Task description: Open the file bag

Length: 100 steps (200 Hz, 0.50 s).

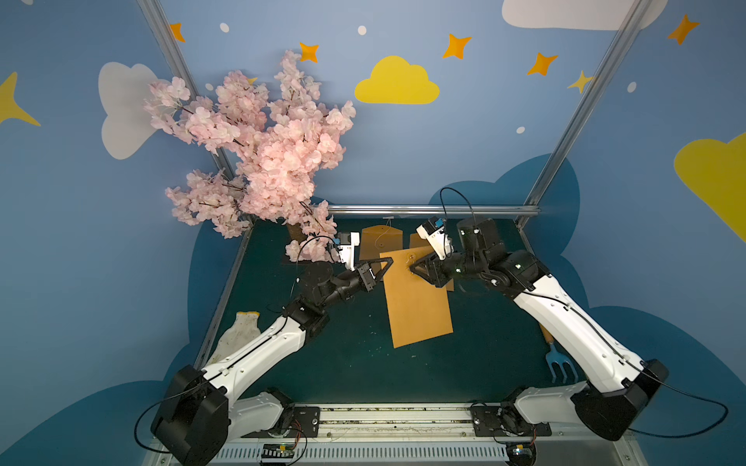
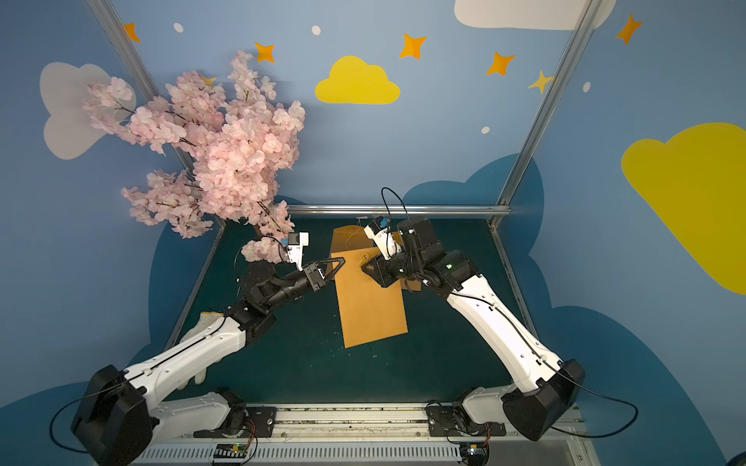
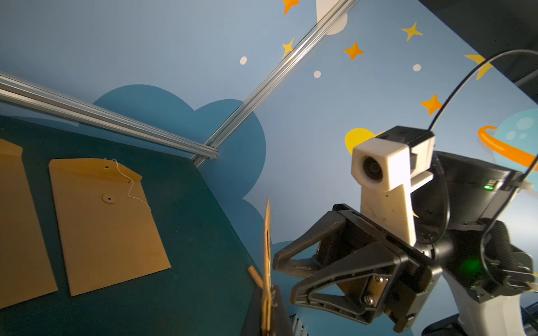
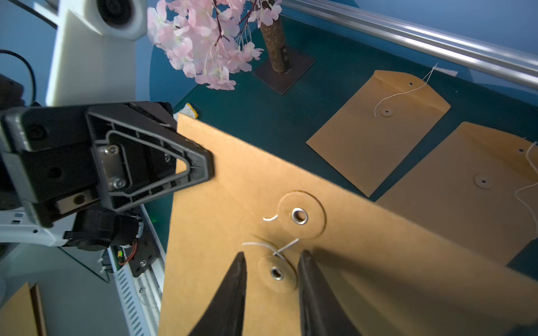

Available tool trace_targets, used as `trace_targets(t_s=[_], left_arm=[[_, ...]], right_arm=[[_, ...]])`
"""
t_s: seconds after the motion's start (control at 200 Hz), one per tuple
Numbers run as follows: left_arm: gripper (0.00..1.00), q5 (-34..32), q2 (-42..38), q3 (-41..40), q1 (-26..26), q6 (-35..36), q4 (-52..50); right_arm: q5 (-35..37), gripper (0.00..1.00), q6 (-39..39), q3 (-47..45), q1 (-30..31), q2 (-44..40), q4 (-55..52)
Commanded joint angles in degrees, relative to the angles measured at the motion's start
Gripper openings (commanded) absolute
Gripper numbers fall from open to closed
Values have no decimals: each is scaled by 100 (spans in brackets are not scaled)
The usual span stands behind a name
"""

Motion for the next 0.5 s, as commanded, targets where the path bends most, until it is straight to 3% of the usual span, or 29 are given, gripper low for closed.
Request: trace_targets(t_s=[0.0, 0.496], left_arm=[[2, -452, -48, 107, -53, 381, -501], [2, -1249, -26, 168, -220, 746, -819]], right_arm=[[592, 32, -36, 196, 160, 191, -273], [1554, 33, 355, 871, 857, 972, -686]])
